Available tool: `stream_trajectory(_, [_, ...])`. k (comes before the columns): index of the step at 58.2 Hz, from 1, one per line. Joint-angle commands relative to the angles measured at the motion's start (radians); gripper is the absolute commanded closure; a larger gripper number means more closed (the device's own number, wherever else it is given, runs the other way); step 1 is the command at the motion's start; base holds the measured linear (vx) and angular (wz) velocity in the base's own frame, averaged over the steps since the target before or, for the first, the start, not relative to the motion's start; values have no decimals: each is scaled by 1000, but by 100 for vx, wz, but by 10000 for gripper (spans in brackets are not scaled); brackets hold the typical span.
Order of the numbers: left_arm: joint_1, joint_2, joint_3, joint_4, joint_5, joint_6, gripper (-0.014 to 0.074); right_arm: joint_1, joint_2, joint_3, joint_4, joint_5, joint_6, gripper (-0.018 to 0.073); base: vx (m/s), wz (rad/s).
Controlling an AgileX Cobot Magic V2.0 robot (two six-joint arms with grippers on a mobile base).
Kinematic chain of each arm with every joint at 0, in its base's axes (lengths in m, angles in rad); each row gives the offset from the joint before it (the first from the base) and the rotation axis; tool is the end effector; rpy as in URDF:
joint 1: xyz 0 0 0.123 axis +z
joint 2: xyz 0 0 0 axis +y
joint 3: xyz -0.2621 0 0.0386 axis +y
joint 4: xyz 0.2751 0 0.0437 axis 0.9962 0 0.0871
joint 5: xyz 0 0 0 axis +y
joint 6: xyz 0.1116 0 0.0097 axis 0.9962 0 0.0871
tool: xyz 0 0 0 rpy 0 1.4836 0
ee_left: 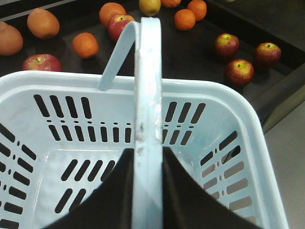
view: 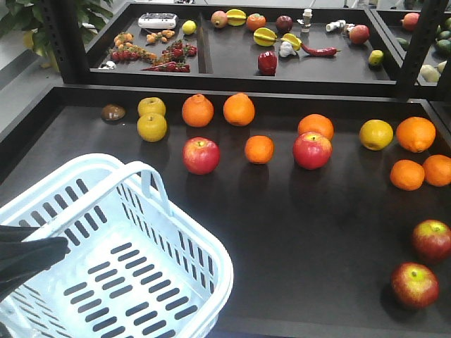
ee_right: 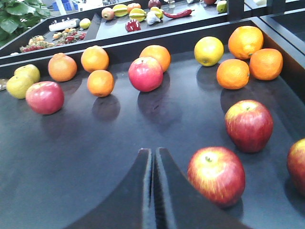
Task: Pick three apples into basket with both arms
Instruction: 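Drive up to the table edge holding the basket in the left gripper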
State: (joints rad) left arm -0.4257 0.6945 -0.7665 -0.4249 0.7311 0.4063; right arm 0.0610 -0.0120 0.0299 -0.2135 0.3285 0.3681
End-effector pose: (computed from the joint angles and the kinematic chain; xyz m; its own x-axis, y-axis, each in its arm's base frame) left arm 0.1582 -0.1056 0.3297 -0.4058 0.2698 -0.8732 0.6490 0.7578 -0.0674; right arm 0.1217 -0.0002 0.1693 -0.2448 0.1499 -0.9579 0.0463 0.9887 0.1429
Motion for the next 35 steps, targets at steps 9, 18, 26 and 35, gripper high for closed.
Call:
stream_trajectory(9, [-3,-3,-27,-32,-86,-5,603,-4,-11,12,-6,-73,-2,564,10,-6])
stream_trajectory(18, [-3,-3,-27,-32,-86,-5,603,-4,-11,12,-6,-73,-2,564,11,-8])
stream_trajectory(26, [-3,-3,-27,-32,-86,-5,603,-4,-11,12,-6,-73,-2,564,10,-9])
stream_trajectory(35, [-3,-3,-27,-32,-86,-5,603,-4,-11,12,-6,-73,-2,564,10,-7])
